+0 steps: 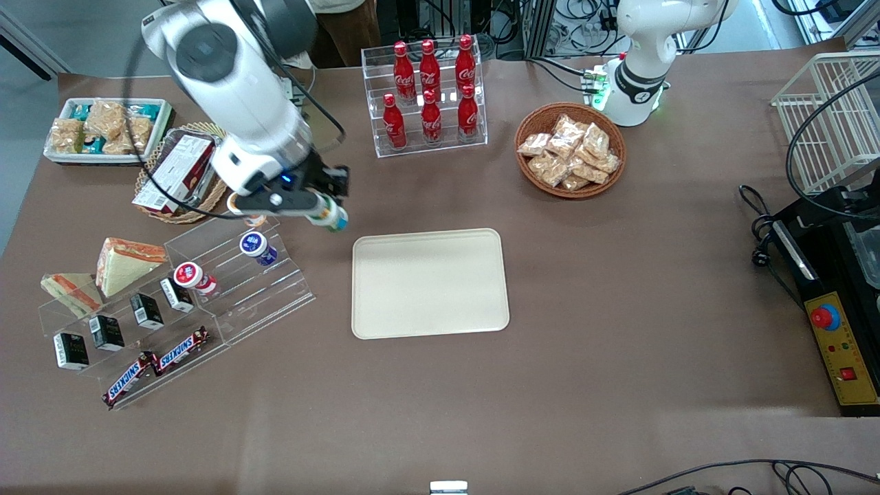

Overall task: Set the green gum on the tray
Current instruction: 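Lift the green gum bottle and carry it over the cream tray, then lower the bottle onto the tray and open the right gripper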

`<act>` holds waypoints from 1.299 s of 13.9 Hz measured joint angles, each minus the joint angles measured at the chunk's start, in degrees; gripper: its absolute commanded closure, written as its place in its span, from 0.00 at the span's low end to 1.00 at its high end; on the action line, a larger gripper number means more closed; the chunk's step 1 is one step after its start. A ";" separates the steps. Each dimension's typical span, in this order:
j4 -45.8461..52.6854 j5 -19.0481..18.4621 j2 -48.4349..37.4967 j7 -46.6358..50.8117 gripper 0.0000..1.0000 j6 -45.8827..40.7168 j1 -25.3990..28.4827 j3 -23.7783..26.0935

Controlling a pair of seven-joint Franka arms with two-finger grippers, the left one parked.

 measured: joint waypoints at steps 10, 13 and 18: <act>-24.13 -1.60 8.76 8.21 0.96 36.75 3.72 -0.10; -25.43 -1.60 11.44 8.82 0.92 41.01 3.72 -0.19; -25.48 -1.61 13.19 9.58 0.01 42.36 3.72 -0.25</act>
